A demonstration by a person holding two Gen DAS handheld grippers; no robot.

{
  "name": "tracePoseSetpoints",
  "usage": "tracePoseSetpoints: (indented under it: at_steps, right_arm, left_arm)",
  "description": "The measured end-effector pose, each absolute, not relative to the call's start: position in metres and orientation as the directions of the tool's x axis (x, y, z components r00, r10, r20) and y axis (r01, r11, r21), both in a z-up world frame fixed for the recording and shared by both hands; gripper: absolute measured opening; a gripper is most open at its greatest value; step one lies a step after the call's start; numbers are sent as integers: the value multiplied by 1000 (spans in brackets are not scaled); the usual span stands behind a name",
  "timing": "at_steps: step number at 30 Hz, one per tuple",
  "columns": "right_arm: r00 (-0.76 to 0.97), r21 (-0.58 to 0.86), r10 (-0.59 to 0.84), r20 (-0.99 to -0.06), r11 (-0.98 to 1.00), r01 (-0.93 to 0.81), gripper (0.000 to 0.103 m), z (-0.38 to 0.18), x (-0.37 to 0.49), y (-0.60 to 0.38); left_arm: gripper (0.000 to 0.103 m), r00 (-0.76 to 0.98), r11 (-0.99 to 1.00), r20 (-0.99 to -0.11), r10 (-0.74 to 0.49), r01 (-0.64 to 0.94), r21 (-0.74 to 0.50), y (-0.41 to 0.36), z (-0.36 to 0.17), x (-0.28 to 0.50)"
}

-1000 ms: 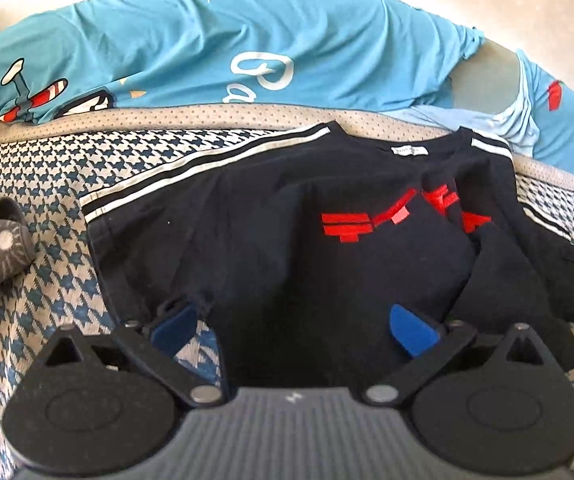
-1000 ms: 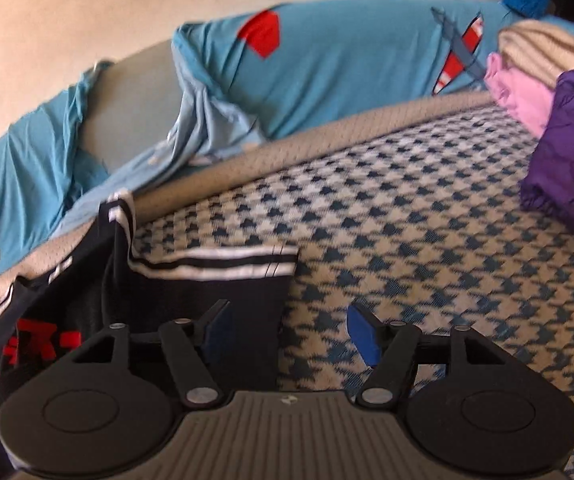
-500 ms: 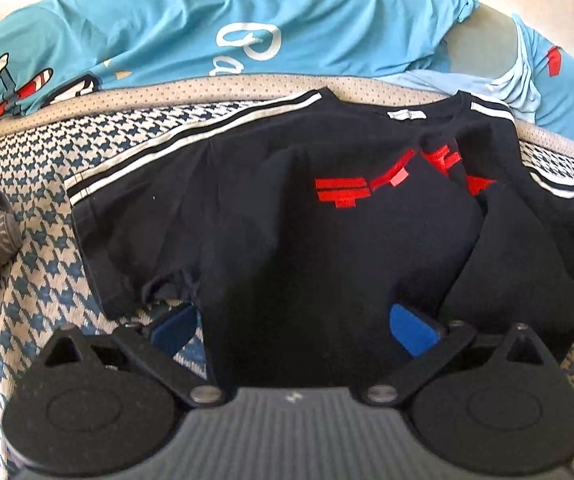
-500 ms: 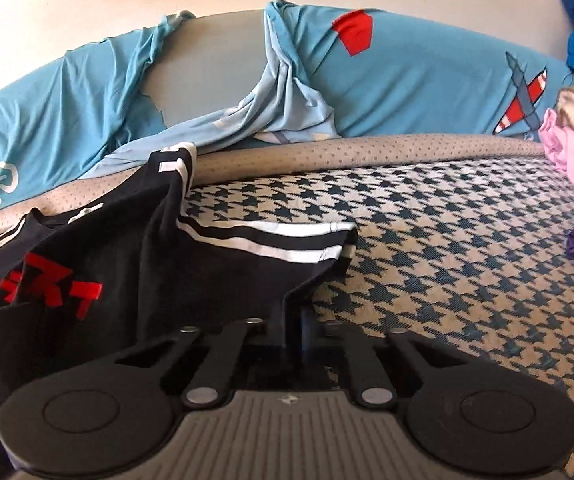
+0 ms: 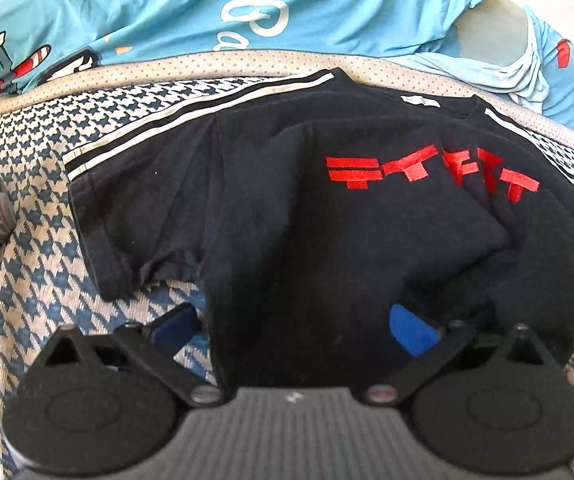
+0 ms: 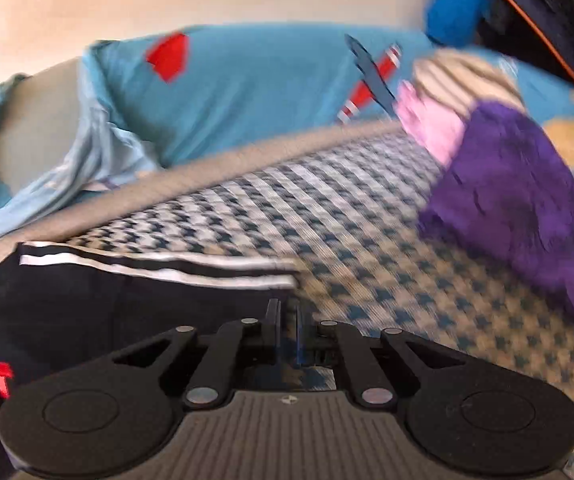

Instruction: Fold clothes

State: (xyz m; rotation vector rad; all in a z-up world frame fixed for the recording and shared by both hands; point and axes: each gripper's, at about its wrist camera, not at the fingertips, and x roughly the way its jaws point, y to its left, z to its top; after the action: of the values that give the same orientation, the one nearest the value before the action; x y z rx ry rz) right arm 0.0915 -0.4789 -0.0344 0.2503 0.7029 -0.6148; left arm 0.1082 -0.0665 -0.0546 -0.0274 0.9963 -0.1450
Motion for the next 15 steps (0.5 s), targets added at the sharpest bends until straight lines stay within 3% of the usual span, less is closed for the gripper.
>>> tracePoseSetpoints:
  at_steps: [9, 15]
  right_arm:
    - [697, 102, -300, -651, 875, 473, 12, -10, 67, -456]
    - [736, 177, -151, -660, 921, 347, 23, -5, 38, -422]
  left_arm:
    - [103, 579, 982, -795, -181, 149, -114, -60, -43, 85]
    - [103, 610, 974, -763, -213, 197, -114, -58, -37, 65]
